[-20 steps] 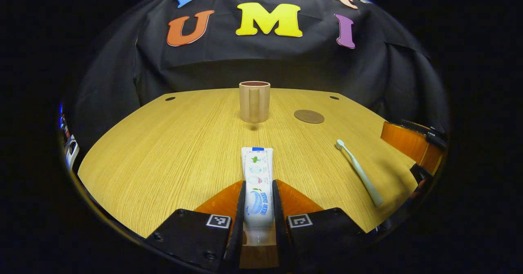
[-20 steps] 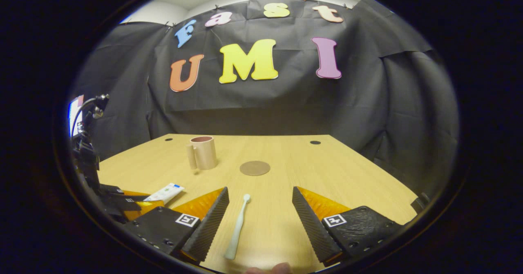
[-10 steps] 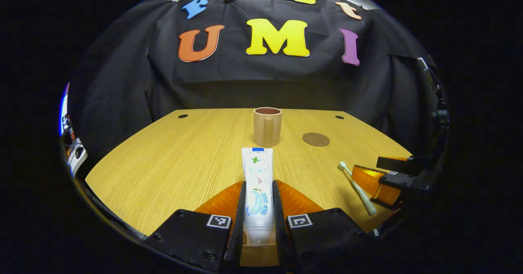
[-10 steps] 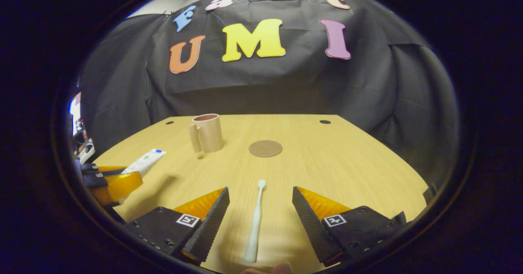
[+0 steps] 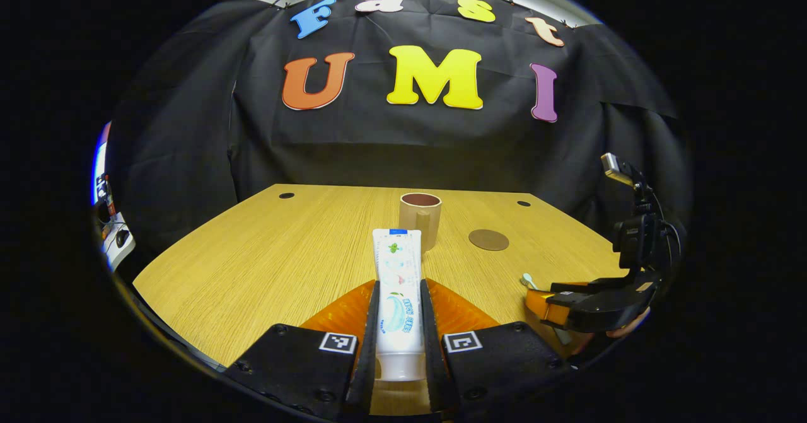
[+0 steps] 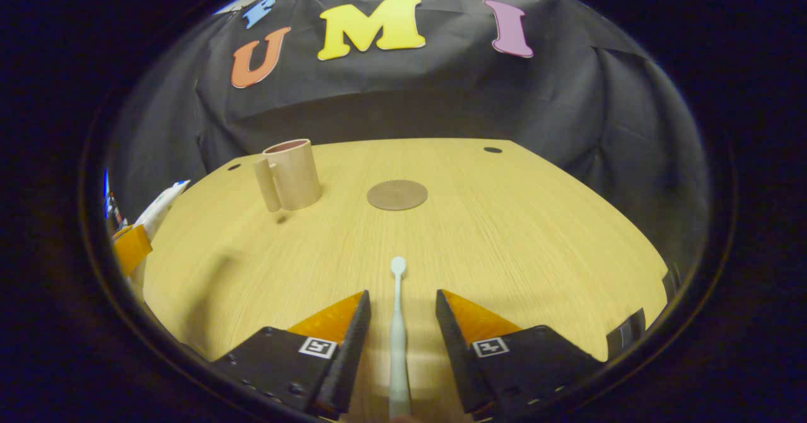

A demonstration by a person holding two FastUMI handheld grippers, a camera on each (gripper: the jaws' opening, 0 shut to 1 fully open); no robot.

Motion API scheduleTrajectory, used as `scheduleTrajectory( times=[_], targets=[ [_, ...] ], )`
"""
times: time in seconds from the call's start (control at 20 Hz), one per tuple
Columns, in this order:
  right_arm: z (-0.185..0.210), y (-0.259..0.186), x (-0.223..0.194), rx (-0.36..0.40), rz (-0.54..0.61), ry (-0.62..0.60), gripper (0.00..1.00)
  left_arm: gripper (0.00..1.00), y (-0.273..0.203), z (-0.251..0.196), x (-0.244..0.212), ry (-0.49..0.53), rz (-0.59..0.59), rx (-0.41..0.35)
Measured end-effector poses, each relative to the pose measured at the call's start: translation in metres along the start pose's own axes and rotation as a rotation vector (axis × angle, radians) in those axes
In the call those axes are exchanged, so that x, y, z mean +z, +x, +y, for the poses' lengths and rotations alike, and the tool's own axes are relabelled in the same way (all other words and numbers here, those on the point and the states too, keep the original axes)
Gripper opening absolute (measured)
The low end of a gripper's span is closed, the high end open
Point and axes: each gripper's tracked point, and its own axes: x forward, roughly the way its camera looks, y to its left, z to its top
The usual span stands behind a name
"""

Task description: Put the toothbrush and toothpaste on the desktop into the cup, then pick up the cup and place it on the coaster on the desktop.

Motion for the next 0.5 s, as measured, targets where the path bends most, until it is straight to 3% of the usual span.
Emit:
scheduleTrajectory(
  times=[0.15,0.25,0.5],
  targets=[
    [-0.005,0.001,0.003,-0.028,0.021,-0.027,0.06,0.36,0.003,-0.003,0.007,-0.002,-0.015,-0.015],
    [-0.005,-0.003,0.008,-0.031,0.017,-0.03,0.0,0.36,0.006,-0.004,0.012,-0.01,-0.027,-0.02],
    [-0.003,0.001,0.007,0.018,0.019,0.01,0.0,0.36,0.011,-0.01,0.04,-0.039,-0.082,-0.031]
  ],
)
